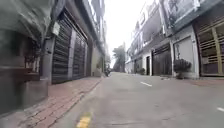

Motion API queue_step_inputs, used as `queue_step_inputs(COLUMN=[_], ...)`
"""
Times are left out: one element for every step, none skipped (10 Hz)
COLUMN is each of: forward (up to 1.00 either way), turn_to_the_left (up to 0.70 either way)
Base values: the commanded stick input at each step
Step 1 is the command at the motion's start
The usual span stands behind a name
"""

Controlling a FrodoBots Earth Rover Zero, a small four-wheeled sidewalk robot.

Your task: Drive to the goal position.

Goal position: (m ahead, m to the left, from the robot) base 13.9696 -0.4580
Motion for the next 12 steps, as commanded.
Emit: queue_step_inputs(forward=[0.5,0.5,0.5,0.5,0.5,0.5,0.5,0.5,0.5,0.5,0.5,0.5], turn_to_the_left=[0.0,0.0,0.0,0.0,0.0,0.0,0.0,0.0,0.0,0.0,0.0,0.0])
